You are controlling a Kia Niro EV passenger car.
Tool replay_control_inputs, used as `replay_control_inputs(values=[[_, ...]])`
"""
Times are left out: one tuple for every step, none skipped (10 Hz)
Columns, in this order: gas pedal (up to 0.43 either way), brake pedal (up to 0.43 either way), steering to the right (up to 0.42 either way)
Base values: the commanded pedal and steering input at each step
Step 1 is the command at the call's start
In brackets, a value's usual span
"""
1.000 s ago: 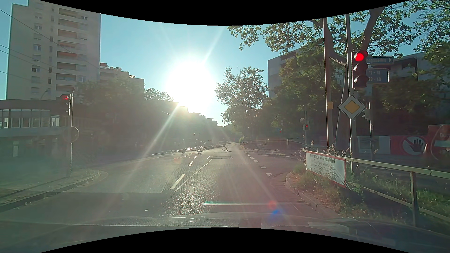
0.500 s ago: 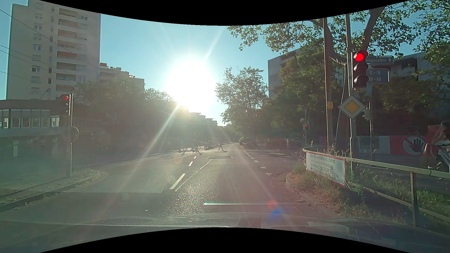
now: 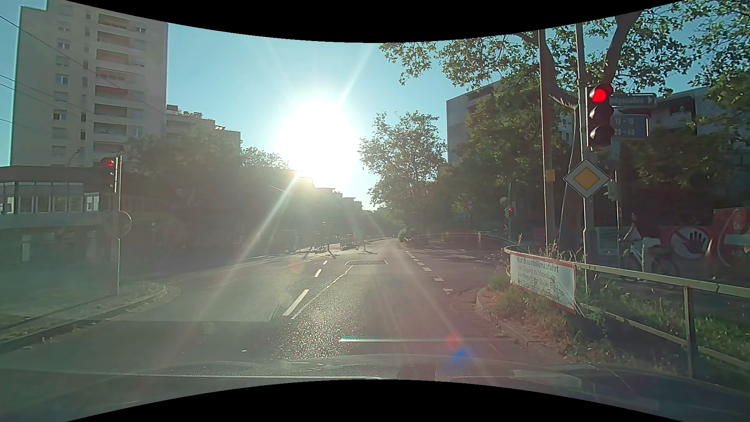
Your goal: Follow the waypoints while adhering to traffic rules and regulations
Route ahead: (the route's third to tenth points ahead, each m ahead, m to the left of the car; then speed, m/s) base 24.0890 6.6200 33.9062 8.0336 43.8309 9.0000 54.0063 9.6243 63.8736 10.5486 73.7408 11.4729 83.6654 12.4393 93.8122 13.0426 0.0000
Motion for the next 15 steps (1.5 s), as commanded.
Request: replay_control_inputs(values=[[0.000,0.232,-0.002],[0.000,0.226,-0.002],[0.000,0.226,-0.001],[0.000,0.226,-0.002],[0.000,0.226,-0.002],[0.000,0.232,-0.002],[0.000,0.226,-0.001],[0.000,0.226,-0.002],[0.000,0.226,-0.002],[0.000,0.226,-0.001],[0.000,0.232,-0.002],[0.000,0.232,-0.002],[0.000,0.226,-0.001],[0.000,0.232,-0.001],[0.000,0.232,-0.002]])
